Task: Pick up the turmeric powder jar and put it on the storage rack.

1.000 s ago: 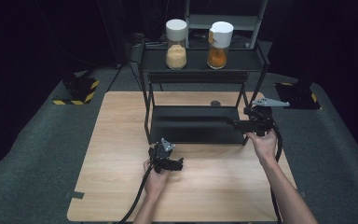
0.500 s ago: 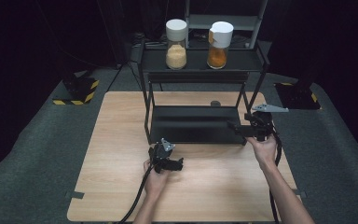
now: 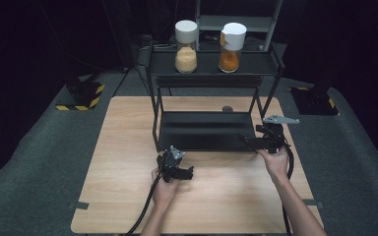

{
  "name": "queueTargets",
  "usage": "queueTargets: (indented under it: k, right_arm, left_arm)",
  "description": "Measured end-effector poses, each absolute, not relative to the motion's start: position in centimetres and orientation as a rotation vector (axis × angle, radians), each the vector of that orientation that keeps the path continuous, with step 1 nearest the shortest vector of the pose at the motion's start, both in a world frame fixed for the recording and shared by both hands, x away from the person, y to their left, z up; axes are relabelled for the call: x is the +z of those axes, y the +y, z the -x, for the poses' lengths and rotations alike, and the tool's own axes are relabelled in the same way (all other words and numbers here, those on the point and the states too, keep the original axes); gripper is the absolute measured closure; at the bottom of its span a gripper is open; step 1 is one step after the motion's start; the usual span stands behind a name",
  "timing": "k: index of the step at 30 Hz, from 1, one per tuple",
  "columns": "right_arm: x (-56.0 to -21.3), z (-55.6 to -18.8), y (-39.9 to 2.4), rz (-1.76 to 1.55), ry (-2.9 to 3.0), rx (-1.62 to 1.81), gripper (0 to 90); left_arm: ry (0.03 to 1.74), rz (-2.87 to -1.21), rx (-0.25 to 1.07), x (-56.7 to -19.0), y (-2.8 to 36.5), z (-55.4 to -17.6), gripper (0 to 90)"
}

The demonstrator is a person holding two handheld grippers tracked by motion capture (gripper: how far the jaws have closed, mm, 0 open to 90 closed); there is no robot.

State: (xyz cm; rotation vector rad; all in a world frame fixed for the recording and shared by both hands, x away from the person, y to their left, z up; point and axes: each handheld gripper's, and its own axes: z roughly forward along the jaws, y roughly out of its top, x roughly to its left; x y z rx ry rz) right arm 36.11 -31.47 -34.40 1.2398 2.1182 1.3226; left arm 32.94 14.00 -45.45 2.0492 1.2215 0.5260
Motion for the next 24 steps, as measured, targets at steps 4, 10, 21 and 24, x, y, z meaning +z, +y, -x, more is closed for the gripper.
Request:
queueTargets:
  k: [4, 10, 21, 24]
  right_arm:
    - [-34.6, -36.1, -31.4, -1.241, 2.123, 1.318, 9.0]
    - [-35.1, -35.8, -31.3, -1.235, 2.12, 1.309, 9.0]
    - [-36.2, -35.6, -31.3, -1.251, 2.119, 1.303, 9.4]
    - [-36.3, -35.6, -31.2, -1.252, 2.124, 1.295, 9.4]
  left_arm:
    - [1.221, -2.049, 0.526, -45.5, 14.0, -32.9, 4.5]
    - [1.221, -2.049, 0.526, -45.4, 14.0, -32.9, 4.5]
    - [1.221, -2.05, 0.526, -45.4, 14.0, -32.9, 4.5]
    - [1.221, -2.049, 0.526, -45.4, 14.0, -32.9, 4.5]
